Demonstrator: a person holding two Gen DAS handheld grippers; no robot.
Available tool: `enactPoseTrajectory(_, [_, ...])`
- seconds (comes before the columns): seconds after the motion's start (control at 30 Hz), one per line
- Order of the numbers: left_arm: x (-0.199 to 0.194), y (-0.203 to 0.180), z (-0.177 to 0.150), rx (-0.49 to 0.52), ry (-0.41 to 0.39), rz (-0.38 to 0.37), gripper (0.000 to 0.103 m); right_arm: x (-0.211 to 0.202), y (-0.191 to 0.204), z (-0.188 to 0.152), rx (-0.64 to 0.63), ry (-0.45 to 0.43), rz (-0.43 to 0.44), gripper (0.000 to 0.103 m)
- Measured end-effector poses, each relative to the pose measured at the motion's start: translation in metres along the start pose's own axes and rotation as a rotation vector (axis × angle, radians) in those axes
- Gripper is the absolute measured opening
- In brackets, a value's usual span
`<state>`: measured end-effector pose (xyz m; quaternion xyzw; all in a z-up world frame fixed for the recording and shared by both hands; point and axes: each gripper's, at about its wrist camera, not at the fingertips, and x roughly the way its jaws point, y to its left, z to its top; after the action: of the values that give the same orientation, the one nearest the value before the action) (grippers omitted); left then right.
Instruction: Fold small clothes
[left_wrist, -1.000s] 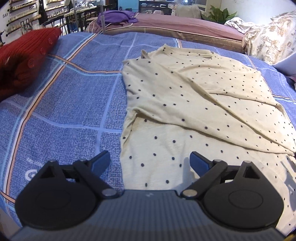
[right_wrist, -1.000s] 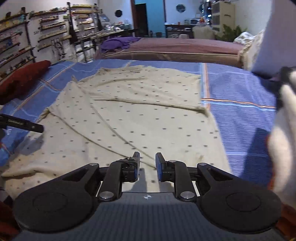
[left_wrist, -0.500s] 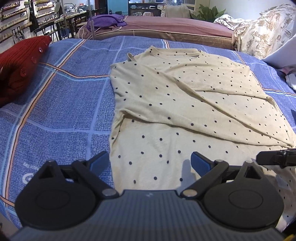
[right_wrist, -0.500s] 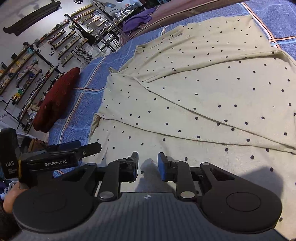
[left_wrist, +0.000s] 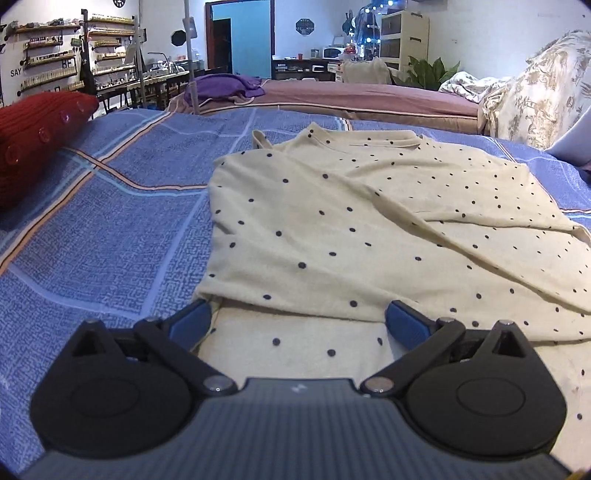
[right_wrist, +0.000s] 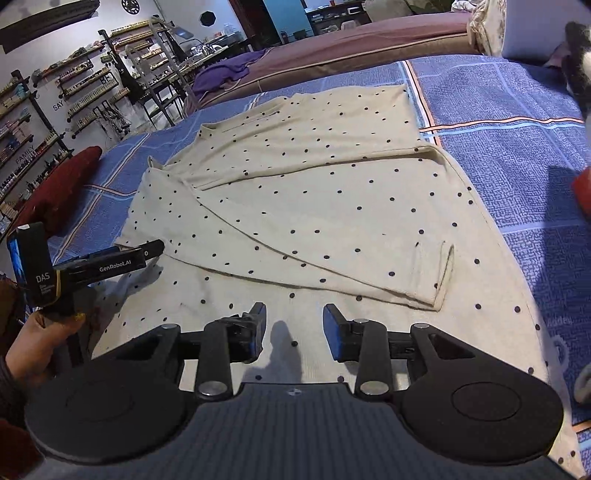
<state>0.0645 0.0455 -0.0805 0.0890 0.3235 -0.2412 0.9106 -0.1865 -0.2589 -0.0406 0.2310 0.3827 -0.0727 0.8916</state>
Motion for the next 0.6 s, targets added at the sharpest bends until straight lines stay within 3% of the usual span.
enactPoseTrajectory(0.13, [0.0, -0.001, 0.0, 0.007, 0.0, 0.005, 0.103, -0.004, 0.001, -0.001, -0.008, -0.012, -0.001, 0.064])
enactPoseTrajectory(0.2, [0.0, -0.002, 0.0, 0.004, 0.0, 0.003, 0.103, -0.005, 0.003, -0.002, -0.019, -0.02, -0.002, 0.078])
enactPoseTrajectory(0.23, [-0.001, -0.002, 0.0, 0.006, -0.001, 0.003, 0.103, -0.005, 0.004, -0.002, -0.024, -0.022, 0.001, 0.08])
enactPoseTrajectory(0.6, [-0.001, -0.003, 0.0, 0.006, -0.001, 0.003, 0.103, -0.023, 0.003, -0.008, -0.037, -0.057, -0.042, 0.08])
